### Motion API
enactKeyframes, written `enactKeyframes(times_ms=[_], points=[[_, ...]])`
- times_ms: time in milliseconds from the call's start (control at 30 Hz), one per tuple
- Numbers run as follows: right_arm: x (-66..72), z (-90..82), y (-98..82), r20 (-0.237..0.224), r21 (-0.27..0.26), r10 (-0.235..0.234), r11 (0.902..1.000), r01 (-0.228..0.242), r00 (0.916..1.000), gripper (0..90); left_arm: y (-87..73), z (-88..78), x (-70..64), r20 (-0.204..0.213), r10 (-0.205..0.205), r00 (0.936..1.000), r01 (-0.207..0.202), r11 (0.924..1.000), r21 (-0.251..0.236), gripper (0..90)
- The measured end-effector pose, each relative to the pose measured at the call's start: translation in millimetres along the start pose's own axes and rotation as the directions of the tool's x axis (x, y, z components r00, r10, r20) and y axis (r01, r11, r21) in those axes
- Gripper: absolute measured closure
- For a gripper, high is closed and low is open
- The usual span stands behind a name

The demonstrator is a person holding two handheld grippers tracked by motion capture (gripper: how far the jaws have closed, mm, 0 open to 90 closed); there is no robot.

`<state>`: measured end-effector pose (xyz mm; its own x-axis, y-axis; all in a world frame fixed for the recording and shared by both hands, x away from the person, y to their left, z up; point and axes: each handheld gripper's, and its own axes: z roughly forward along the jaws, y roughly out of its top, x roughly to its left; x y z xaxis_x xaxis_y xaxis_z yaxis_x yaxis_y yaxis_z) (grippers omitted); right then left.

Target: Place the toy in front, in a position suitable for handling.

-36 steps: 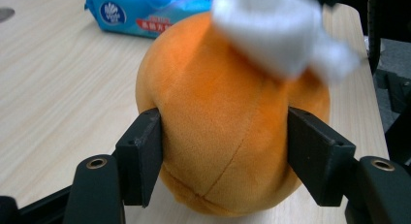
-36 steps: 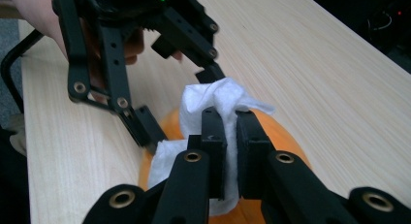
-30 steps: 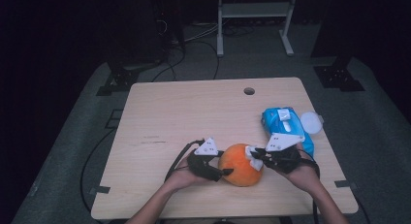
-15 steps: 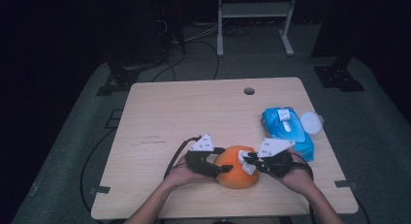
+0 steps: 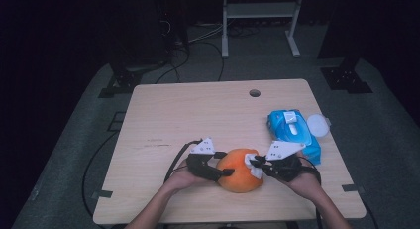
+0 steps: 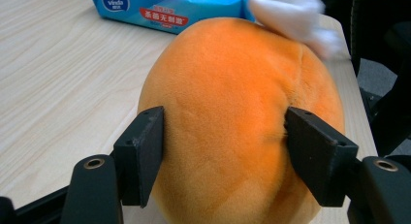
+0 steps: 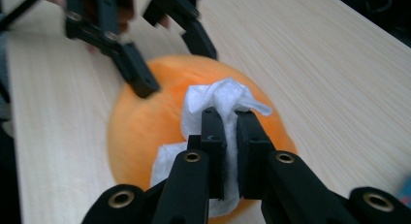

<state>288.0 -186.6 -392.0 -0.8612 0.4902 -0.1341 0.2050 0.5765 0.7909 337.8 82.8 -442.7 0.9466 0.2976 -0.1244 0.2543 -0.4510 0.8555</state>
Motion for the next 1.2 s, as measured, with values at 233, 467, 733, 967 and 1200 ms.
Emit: enactKeyframes(times_ms=[233, 467, 733, 967, 1200], points=[[-17.3, -0.9, -19.1, 0.021, 0.038, 0.053, 0.9978, -0.054, 0.9984, 83.1, -3.8, -1.9, 4.8, 0.014, -0.006, 0.9999, 0.006, 0.9999, -0.009, 33.7], [-27.4, 1.7, -25.8, 0.040, 0.043, 0.101, 0.9938, -0.102, 0.9941, 83.2, -3.6, -0.6, 2.8, 0.007, -0.003, 1.0000, 0.003, 0.9999, -0.010, 33.7], [-32.5, 3.8, -29.0, 0.029, 0.046, 0.133, 0.9900, -0.134, 0.9908, 83.1, -4.5, -2.0, 4.9, 0.005, -0.006, 1.0000, 0.006, 0.9998, -0.017, 33.1], [-33.9, 3.7, -33.9, 0.039, 0.071, 0.143, 0.9867, -0.146, 0.9889, 83.1, -2.8, -1.1, 2.4, -0.002, -0.001, 1.0000, 0.001, 0.9999, -0.014, 32.6], [-33.9, 4.6, -22.8, 0.018, 0.022, 0.150, 0.9884, -0.151, 0.9885, 83.1, -2.7, -0.8, 0.7, 0.001, 0.015, 0.9999, -0.015, 0.9998, -0.013, 32.7]])
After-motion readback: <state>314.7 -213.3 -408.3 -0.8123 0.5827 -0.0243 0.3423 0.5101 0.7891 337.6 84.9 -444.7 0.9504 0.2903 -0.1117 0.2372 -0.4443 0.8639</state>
